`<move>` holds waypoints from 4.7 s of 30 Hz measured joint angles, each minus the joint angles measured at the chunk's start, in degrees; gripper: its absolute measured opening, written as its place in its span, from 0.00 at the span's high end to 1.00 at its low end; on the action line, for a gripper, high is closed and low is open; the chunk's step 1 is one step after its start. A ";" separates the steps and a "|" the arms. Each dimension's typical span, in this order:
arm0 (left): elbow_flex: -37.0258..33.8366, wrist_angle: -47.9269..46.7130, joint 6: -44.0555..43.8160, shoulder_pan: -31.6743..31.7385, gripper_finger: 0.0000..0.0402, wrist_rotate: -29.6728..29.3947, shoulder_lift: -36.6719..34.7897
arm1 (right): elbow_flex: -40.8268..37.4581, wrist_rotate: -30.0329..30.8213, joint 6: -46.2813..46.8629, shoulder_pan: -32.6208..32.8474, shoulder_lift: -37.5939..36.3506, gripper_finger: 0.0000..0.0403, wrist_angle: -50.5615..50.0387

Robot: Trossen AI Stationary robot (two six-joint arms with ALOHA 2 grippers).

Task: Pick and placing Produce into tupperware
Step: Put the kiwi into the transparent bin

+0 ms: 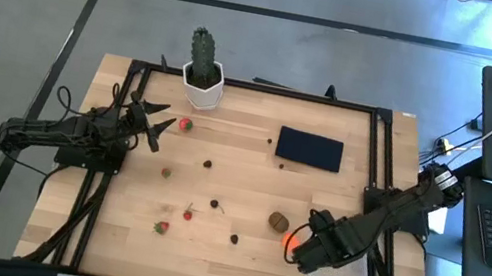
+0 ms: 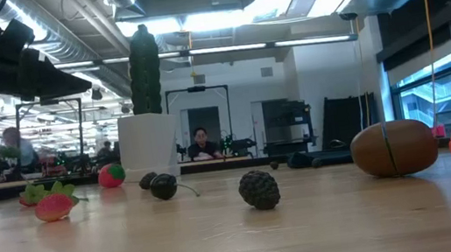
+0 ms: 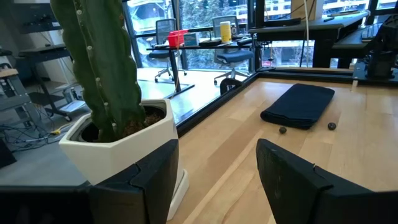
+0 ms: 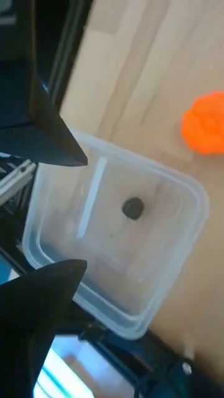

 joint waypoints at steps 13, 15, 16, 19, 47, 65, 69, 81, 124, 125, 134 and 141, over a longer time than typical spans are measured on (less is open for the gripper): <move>0.00 0.00 1.45 -0.02 0.48 0.00 -0.01 | -1.71 2.68 -10.59 -7.30 0.00 0.35 -2.09; -0.02 0.00 1.45 0.00 0.48 0.00 -0.01 | -1.71 4.89 -13.93 -8.83 0.00 0.35 -2.07; -0.01 0.00 1.45 0.00 0.48 0.00 -0.01 | -1.71 6.04 -16.37 -9.50 0.00 0.36 -2.03; -0.01 0.00 1.47 0.00 0.48 0.00 0.00 | -1.71 9.16 -22.80 -11.21 0.00 0.36 -1.92; -0.02 0.00 1.43 0.00 0.48 0.00 -0.01 | -5.52 12.64 -40.63 -20.07 0.23 0.16 9.98; 0.00 0.00 0.96 -0.01 0.48 0.00 0.00 | -5.52 12.68 -52.31 -18.78 0.22 0.16 24.79; -0.02 0.00 0.95 -0.02 0.48 0.00 0.01 | -5.52 12.64 -53.64 -18.76 0.22 0.16 24.81; -0.02 0.00 0.93 -0.02 0.48 0.00 -0.01 | -5.52 12.33 -53.76 -18.91 0.22 0.16 24.79; 0.00 0.00 1.04 -0.02 0.48 0.00 0.01 | -5.52 15.33 -57.88 -22.37 0.22 0.16 24.97; -0.01 0.00 1.05 0.00 0.48 0.00 0.00 | -5.52 16.12 -58.08 -22.37 0.22 0.16 25.23; -0.02 0.00 1.08 0.00 0.48 0.00 -0.01 | -5.52 13.78 -53.99 -23.91 0.22 0.13 27.80; 0.00 0.00 1.08 0.00 0.48 0.02 0.00 | -5.52 12.65 -53.74 -23.88 0.22 0.02 28.25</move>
